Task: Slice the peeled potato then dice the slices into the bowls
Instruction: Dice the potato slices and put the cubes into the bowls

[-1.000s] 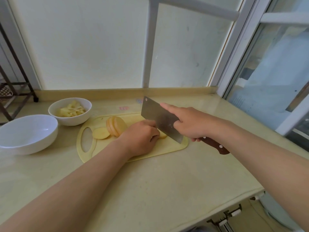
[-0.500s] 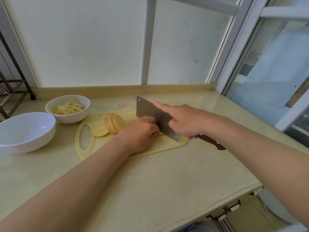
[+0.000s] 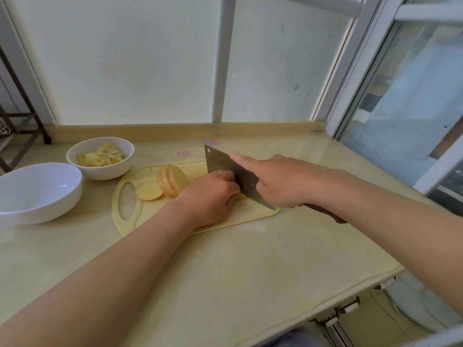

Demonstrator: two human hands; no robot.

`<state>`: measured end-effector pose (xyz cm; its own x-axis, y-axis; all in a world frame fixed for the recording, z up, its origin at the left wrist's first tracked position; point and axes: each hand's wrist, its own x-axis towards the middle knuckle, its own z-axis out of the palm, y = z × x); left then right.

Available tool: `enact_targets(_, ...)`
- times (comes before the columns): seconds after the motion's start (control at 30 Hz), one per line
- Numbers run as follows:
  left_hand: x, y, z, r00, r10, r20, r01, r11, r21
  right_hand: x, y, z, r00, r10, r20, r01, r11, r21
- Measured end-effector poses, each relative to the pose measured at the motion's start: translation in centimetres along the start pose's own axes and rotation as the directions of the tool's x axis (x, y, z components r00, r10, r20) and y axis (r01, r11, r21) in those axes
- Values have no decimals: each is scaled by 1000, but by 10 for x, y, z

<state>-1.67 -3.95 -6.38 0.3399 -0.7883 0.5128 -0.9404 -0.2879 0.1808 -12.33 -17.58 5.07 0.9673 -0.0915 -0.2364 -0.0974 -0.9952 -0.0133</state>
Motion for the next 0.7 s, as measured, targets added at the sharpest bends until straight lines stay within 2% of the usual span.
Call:
enact_targets(0.27,0,0,3,1000,-8,0,8,1000,-11,4,5,4,1000,-16,7,17,999,-51)
enact_targets(0.57,-1,-1,2,998,58,-15,-58,998,-21,41,-15,15,996,-55,-64,59,997,57)
enact_targets(0.7,-2,1,1,1000,17,-8,-17,1000,-14,36,-15,18,995,-62,-72,66,996,57)
